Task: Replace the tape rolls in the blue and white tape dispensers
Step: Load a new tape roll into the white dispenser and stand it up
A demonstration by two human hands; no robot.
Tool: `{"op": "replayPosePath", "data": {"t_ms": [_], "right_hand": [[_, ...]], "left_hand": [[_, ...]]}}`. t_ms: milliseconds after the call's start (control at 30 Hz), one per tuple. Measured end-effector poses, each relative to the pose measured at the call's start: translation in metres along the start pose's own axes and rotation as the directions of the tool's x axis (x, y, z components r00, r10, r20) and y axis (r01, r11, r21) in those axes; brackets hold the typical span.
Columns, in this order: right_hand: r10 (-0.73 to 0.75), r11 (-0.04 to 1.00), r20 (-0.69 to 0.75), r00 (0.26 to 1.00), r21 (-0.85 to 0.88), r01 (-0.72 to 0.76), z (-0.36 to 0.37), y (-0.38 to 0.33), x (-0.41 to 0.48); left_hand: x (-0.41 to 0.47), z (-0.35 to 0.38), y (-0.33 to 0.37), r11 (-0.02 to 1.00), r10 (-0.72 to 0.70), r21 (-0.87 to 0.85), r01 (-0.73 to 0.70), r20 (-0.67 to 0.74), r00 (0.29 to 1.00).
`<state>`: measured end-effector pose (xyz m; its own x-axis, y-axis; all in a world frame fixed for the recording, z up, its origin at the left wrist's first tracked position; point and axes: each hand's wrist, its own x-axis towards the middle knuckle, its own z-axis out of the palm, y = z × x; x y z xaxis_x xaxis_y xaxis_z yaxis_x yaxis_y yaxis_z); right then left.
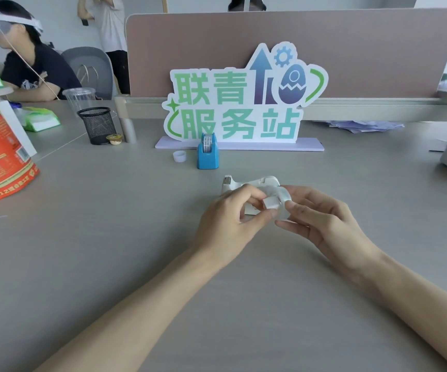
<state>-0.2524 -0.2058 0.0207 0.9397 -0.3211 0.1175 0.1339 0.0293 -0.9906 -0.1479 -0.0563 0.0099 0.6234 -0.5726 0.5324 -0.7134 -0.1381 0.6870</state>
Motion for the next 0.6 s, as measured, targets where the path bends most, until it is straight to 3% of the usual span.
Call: {"op": "replayPosePath", "data": {"t_ms": [300, 467, 600], "right_hand": [[-0.114, 0.978, 0.025, 0.993, -0.173, 0.117, 0.007, 0.005, -0.004], [-0.136, 0.974, 0.052, 0.989, -0.175, 0.143, 0.009, 0.006, -0.005], [-0.04, 0.998, 0.057, 0.998, -0.041, 0.043, 0.011, 0.006, -0.003]], "left_hand": [[0.0, -0.001, 0.001, 0.984, 0.05, 0.175, -0.04, -0.052, 0.997], [-0.001, -0.001, 0.003, 0.991, 0.015, 0.135, -0.009, -0.045, 0.999], [0.0, -0.003, 0.005, 0.996, -0.054, 0.069, 0.057, -0.056, 0.997]]}}
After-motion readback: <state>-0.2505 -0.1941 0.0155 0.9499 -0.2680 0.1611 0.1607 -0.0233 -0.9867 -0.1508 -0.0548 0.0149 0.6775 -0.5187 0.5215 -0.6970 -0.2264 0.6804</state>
